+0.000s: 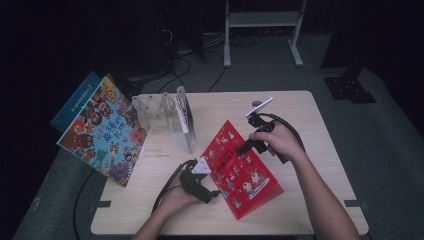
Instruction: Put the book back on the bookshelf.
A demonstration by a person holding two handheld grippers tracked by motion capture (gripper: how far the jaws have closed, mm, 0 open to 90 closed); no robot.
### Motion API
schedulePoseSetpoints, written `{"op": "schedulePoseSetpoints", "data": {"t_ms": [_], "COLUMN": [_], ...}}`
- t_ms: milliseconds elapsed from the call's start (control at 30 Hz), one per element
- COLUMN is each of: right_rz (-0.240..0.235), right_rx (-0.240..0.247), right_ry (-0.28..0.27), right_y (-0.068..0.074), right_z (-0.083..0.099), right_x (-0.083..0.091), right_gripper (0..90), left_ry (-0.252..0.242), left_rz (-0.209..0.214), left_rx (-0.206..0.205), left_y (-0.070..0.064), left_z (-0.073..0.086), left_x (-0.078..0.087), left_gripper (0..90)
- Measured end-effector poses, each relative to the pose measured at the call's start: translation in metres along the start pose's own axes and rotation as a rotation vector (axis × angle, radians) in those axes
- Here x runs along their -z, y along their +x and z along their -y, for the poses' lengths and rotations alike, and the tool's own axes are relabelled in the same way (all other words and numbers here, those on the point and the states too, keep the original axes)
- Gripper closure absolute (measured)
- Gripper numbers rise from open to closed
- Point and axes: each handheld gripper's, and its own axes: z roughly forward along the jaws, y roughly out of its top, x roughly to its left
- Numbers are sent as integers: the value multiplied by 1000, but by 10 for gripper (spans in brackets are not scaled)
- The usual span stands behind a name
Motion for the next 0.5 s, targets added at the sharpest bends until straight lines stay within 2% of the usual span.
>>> {"op": "schedulePoseSetpoints", "data": {"t_ms": [100, 167, 333, 500], "right_rz": [7, 16, 57, 86], "right_rx": [4, 8, 61, 92], "right_ry": [-14, -22, -54, -96], "right_y": [3, 8, 17, 26], "right_z": [0, 1, 3, 6], "right_x": [3, 6, 13, 23], "right_gripper": [866, 874, 876, 877], "left_ry": [-19, -16, -24, -47], "left_rz": [16, 5, -13, -25], "left_rx": [51, 52, 59, 69], "left_y": [6, 8, 11, 15], "left_z": [1, 1, 1, 1], "left_x": [4, 7, 12, 18], "left_gripper": [0, 0, 0, 0]}}
